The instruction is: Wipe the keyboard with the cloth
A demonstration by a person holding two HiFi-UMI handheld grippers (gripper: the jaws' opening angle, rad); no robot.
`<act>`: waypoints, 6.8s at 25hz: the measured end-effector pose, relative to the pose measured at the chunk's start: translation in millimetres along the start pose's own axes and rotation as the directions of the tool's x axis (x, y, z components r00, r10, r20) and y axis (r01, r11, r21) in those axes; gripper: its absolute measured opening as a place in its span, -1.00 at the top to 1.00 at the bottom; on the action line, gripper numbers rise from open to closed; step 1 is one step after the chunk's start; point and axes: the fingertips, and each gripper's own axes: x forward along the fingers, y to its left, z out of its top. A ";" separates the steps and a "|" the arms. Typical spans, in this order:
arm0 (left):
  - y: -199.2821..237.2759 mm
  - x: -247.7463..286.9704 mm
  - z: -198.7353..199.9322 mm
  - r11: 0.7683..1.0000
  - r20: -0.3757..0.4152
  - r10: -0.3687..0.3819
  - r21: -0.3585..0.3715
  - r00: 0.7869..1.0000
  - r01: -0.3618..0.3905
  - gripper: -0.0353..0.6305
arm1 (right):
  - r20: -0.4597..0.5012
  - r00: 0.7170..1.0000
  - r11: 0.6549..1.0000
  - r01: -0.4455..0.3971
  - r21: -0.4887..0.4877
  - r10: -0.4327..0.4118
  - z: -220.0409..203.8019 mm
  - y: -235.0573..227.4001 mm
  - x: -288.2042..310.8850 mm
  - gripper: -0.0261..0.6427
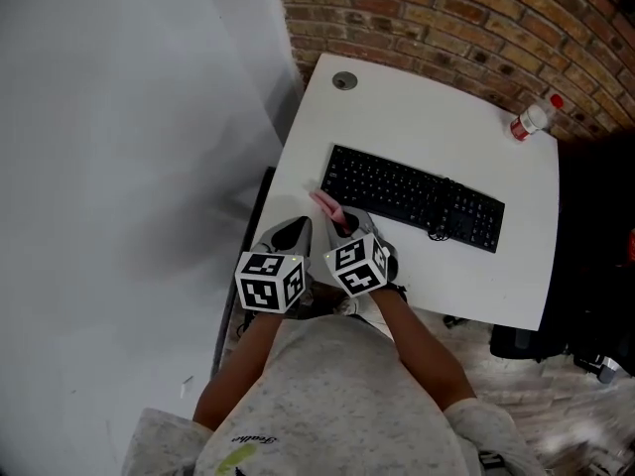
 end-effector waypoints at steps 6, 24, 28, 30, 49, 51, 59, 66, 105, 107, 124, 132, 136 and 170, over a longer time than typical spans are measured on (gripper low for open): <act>-7.4 11.9 5.6 0.997 -0.028 -0.063 0.032 0.998 0.063 0.90 | -0.011 0.998 0.997 0.056 0.050 -0.055 -7.2 -9.7 -8.8 0.85; -45.5 53.7 26.6 0.940 -0.120 -0.291 0.151 0.949 0.307 0.90 | -0.088 0.956 0.932 0.293 0.214 -0.280 -35.9 -52.0 -35.8 0.84; -56.6 59.8 25.2 0.914 -0.149 -0.346 0.171 0.926 0.369 0.91 | -0.116 0.939 0.908 0.344 0.238 -0.325 -43.4 -56.4 -43.6 0.85; -61.2 62.9 26.8 0.900 -0.156 -0.372 0.179 0.915 0.397 0.91 | -0.131 0.930 0.898 0.365 0.246 -0.343 -45.8 -58.0 -46.8 0.85; -114.8 67.6 9.3 0.790 -0.242 -0.521 0.224 0.818 0.570 0.91 | -0.243 0.817 0.743 0.576 0.339 -0.523 -91.4 -89.2 -108.5 0.84; -121.4 69.5 5.7 0.787 -0.248 -0.523 0.226 0.815 0.574 0.91 | -0.244 0.813 0.736 0.582 0.346 -0.528 -97.0 -92.5 -114.7 0.84; -150.9 84.1 -0.1 0.781 -0.263 -0.523 0.234 0.811 0.580 0.91 | -0.243 0.806 0.713 0.592 0.375 -0.540 -119.1 -107.5 -137.1 0.85; -181.8 97.8 -5.7 0.775 -0.279 -0.524 0.236 0.805 0.587 0.90 | -0.249 0.798 0.690 0.601 0.403 -0.549 -140.6 -125.0 -159.0 0.84; -289.0 142.5 -23.9 0.744 -0.328 -0.526 0.270 0.785 0.611 0.90 | -0.321 0.712 0.550 0.693 0.466 -0.625 -242.3 -213.3 -269.9 0.84; -291.8 144.4 -23.5 0.744 -0.327 -0.525 0.272 0.786 0.611 0.91 | -0.326 0.708 0.541 0.696 0.471 -0.627 -247.0 -216.9 -274.2 0.84; -300.3 149.4 -23.7 0.744 -0.328 -0.522 0.277 0.787 0.608 0.91 | -0.321 0.634 0.431 0.739 0.518 -0.703 -254.6 -239.2 -323.5 0.84; -292.4 147.3 -20.4 0.763 -0.309 -0.504 0.278 0.806 0.584 0.90 | -0.278 0.677 0.485 0.702 0.521 -0.681 -238.6 -242.2 -299.5 0.84; -284.0 147.8 -16.5 0.782 -0.292 -0.490 0.271 0.822 0.562 0.91 | -0.260 0.693 0.504 0.686 0.525 -0.672 -232.9 -246.6 -292.2 0.84; -242.7 170.5 13.0 0.920 -0.142 -0.323 0.182 0.936 0.346 0.90 | -0.144 0.829 0.668 0.528 0.524 -0.541 -209.2 -318.9 -252.2 0.85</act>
